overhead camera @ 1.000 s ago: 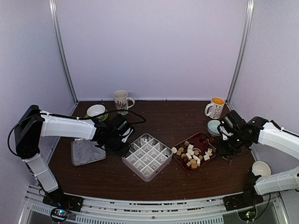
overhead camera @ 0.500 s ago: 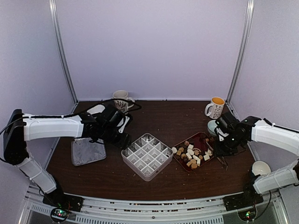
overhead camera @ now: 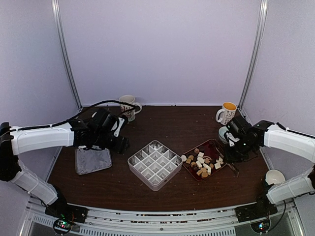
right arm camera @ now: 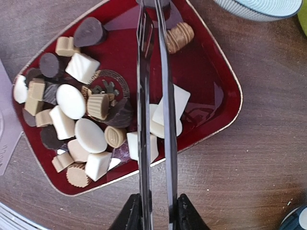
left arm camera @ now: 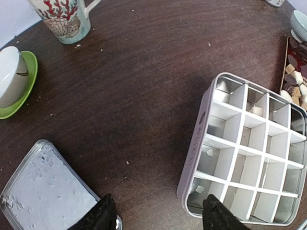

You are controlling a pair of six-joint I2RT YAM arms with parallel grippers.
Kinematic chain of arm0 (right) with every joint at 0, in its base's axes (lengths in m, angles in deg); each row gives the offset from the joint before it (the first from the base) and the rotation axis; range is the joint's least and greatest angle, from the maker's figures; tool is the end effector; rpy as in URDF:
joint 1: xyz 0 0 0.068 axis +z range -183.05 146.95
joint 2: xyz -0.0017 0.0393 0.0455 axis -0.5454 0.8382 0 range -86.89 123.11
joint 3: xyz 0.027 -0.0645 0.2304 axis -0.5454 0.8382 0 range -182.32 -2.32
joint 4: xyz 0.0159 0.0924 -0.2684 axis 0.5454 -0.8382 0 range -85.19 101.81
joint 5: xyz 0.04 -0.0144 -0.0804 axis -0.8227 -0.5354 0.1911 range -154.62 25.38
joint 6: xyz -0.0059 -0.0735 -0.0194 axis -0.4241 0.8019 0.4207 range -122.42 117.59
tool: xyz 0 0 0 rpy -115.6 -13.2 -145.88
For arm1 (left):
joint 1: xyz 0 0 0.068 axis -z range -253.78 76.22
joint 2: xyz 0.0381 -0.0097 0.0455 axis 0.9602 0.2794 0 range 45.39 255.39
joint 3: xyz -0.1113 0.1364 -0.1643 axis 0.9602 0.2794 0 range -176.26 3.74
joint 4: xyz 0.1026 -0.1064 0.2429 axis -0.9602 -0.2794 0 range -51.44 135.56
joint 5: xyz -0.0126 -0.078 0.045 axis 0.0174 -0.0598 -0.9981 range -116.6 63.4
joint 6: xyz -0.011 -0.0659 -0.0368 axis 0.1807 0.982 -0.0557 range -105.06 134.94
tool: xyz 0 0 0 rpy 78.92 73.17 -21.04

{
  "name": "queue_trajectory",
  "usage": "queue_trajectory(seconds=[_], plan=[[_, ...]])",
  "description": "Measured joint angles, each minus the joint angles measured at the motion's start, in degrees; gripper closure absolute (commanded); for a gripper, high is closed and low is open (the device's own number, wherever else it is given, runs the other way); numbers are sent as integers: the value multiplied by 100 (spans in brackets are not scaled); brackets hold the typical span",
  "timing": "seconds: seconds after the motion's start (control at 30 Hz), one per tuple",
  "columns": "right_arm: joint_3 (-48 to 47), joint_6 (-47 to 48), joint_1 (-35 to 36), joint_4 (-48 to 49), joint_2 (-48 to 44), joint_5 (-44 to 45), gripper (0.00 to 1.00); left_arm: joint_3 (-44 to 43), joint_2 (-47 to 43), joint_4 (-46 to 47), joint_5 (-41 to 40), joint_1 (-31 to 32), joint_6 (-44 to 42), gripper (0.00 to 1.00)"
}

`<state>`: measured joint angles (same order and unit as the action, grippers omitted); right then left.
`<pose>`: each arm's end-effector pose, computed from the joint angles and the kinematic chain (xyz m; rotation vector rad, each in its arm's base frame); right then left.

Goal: Pack the chocolate

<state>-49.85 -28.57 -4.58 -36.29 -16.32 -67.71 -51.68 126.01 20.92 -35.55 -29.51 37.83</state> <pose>0.2263 0.1266 0.1499 -0.0708 2.8589 0.2864 0.2508 -0.2305 0.1754 0.3861 2.4247 -0.3363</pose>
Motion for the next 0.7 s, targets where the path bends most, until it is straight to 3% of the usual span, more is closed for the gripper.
queue_trajectory(seconds=[0.43, 0.7], plan=[[-181, 46, -2, -527, -920, -212, 73, 332, -472, 33, 57, -560, 144, 36], [-140, 39, 0, -240, -1248, -1303, 75, 426, -553, 313, 822, -560, 168, 35]])
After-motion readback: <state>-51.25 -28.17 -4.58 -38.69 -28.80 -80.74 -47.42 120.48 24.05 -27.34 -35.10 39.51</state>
